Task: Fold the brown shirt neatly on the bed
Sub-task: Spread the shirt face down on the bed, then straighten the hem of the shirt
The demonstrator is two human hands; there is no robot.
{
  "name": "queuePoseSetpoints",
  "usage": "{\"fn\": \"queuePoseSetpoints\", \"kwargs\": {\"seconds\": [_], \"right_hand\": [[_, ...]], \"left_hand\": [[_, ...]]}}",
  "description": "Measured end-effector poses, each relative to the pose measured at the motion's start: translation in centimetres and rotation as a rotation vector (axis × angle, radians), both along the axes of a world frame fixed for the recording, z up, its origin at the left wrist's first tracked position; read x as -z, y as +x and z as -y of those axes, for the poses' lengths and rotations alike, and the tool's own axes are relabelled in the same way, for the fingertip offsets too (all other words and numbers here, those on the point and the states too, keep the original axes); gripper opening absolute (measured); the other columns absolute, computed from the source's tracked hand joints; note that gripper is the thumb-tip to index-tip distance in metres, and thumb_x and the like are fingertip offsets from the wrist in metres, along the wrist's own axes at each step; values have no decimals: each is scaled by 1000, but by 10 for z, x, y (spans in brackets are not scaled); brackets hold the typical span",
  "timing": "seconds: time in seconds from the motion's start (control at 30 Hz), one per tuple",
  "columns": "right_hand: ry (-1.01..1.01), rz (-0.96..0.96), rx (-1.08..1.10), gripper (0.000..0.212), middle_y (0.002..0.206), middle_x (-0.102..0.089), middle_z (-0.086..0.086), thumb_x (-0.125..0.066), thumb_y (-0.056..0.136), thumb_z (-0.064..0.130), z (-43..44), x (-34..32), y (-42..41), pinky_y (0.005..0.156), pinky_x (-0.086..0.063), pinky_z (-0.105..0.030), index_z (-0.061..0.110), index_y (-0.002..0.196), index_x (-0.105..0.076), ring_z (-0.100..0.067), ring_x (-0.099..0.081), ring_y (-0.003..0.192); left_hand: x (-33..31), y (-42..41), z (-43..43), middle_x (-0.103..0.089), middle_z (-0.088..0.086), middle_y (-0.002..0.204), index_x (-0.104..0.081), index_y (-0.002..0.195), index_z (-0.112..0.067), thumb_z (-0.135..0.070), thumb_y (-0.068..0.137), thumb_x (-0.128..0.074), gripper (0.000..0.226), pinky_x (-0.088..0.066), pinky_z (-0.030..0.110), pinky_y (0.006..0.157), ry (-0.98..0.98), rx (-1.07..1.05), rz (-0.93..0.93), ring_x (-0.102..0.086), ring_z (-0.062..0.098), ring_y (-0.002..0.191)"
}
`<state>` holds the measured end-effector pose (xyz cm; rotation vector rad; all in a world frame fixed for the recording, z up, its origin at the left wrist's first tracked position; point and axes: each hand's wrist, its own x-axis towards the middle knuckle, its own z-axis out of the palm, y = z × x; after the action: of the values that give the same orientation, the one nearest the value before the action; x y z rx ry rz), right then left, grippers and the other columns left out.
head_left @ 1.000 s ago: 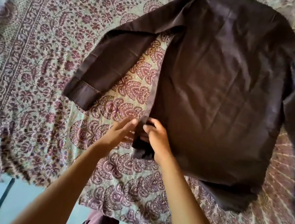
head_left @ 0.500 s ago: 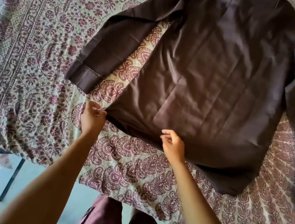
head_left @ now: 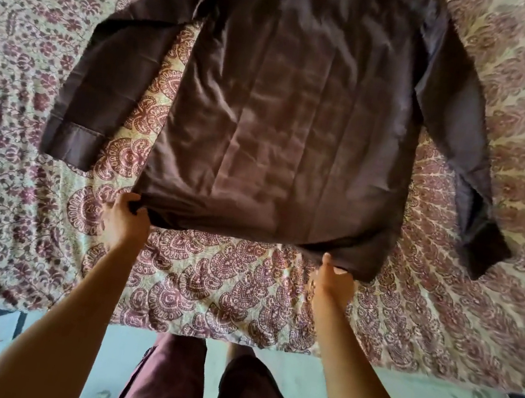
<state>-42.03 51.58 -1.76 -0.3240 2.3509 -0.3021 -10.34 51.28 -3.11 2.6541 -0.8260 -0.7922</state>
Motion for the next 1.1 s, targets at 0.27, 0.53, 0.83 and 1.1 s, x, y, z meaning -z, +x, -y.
{"fn": "queuePoseSetpoints", "kwargs": {"seconds": [0.27,0.53,0.83,1.1], "right_hand": [[-276,803,649,44,146,-38,-12,-35,99,31,5,-5,13,110,-29,-35,8,137,-39,-24,-36,135],[-378,495,736,29,108,-56,-12,-47,94,14,-2,3,14,70,-47,-34,3,121,-51,-23,-55,87],[-330,760,479,11,67,-68,15,-57,88,33,-47,5,19,84,-44,-26,23,86,-60,-7,-58,80],[-284,440,420,31,73,-51,1,-70,80,22,-61,15,12,41,-37,-16,14,101,-49,-6,-47,53]], "left_hand": [[-6,15,8,-62,7,85,-61,71,-22,8,81,-48,34,-55,28,62,-372,-460,-425,-61,28,87],[-5,19,-2,-66,18,104,-68,99,-8,7,82,-51,29,-52,43,89,-379,-427,-401,-61,26,91],[7,-15,-36,-53,1,98,-41,122,-15,-12,84,-67,46,-45,21,63,-280,-465,-698,-52,15,81],[21,-13,-48,-55,7,85,-38,89,-20,2,76,-71,42,-49,24,54,-171,-411,-549,-52,16,64]]}}
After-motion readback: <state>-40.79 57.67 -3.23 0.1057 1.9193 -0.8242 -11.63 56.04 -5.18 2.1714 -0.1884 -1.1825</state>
